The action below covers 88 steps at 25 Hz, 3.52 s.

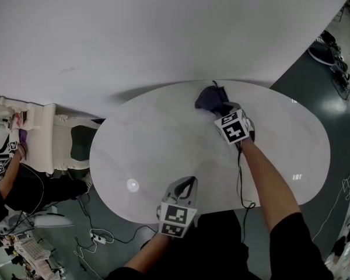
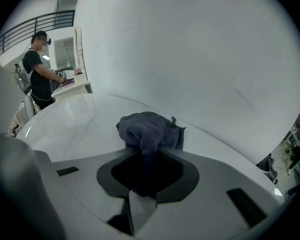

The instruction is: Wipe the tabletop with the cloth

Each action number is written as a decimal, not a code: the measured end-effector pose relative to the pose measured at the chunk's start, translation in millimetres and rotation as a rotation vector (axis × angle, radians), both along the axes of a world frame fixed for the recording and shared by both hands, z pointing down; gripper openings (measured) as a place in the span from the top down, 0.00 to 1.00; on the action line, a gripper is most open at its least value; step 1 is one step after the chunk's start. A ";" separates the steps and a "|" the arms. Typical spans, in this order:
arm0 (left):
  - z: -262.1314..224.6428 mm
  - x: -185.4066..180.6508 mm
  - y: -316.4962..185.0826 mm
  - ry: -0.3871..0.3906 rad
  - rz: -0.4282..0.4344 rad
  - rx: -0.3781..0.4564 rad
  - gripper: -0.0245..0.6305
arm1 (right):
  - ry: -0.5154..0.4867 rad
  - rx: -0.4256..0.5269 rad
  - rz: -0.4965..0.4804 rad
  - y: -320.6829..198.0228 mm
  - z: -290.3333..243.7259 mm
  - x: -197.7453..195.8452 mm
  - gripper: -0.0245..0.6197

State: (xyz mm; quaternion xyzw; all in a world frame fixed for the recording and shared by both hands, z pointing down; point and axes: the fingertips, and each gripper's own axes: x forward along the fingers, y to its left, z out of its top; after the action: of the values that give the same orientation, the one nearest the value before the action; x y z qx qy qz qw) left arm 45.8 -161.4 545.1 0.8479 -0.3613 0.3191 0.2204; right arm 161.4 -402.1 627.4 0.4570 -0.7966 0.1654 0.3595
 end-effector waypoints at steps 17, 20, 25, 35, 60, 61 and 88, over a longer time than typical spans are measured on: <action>-14.1 109.9 13.5 -0.051 0.111 0.040 0.95 | 0.069 0.013 -0.077 19.1 -2.2 112.8 0.87; -13.8 126.6 18.1 -0.048 0.113 0.040 0.95 | 0.086 0.021 -0.091 22.9 -1.6 127.9 0.87; -8.8 154.1 23.9 -0.013 0.117 0.016 0.95 | 0.117 0.017 -0.083 26.3 -0.2 150.1 0.87; -5.0 195.7 40.7 -0.026 0.196 -0.001 0.95 | 0.089 0.007 0.031 56.9 1.6 229.6 0.87; -1.1 326.3 111.0 -0.025 0.606 0.000 0.95 | 0.118 -0.043 0.437 231.4 13.8 446.3 0.87; -0.7 330.1 114.4 -0.024 0.621 0.002 0.95 | 0.120 -0.045 0.448 238.5 14.3 451.8 0.87; 5.8 308.8 120.1 -0.011 0.621 -0.025 0.95 | 0.196 -0.119 0.481 288.1 18.2 447.0 0.87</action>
State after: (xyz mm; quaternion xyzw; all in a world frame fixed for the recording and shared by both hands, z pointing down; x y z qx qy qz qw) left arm 354.6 -41.3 550.9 0.9133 -0.0822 0.3802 0.1210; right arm 608.3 -114.1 645.6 0.6250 -0.6154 0.2476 0.4114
